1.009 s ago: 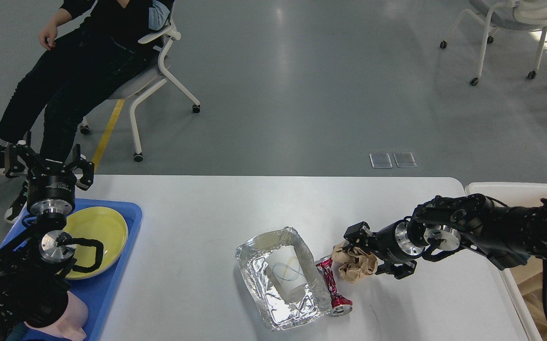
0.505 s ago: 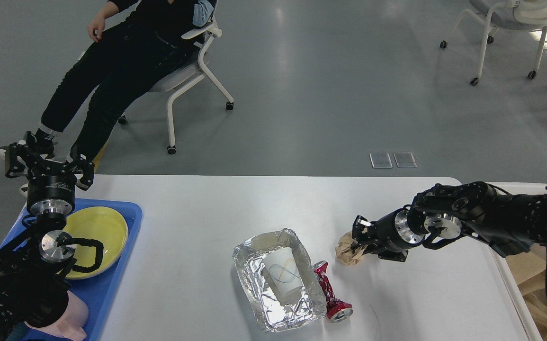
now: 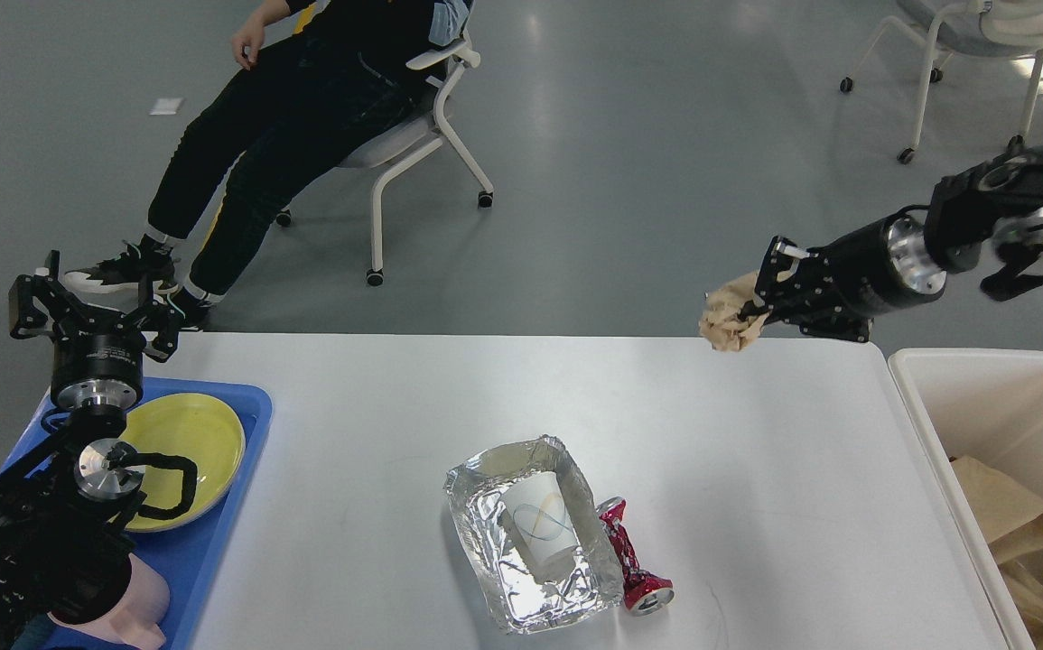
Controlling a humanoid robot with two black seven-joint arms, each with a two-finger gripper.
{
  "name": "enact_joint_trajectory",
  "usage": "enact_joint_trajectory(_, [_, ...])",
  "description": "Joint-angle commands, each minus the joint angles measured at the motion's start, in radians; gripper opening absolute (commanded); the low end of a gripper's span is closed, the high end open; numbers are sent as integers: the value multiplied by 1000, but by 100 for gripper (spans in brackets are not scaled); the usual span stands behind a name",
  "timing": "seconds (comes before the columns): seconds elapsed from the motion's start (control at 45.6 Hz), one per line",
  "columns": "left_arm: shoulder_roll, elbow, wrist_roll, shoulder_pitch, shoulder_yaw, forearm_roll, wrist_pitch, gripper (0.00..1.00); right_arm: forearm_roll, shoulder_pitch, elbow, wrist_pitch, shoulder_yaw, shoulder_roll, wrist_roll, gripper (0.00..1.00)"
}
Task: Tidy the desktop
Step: 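Carry the crumpled paper to the white bin and drop it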
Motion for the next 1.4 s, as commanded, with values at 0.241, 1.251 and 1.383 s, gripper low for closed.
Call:
enact_joint_trajectory(0.241, [0,0,-1,0,0,0,0,97,-11,151,-40,109,-37,-147,1,0])
enact_joint_trajectory(1.251, [0,0,0,0,0,-1,0,97,35,-854,-661,-560,19,40,0,100])
enact_joint_trajectory(1.383, [0,0,0,0,0,0,0,97,35,-848,-660,-559,19,40,0,100])
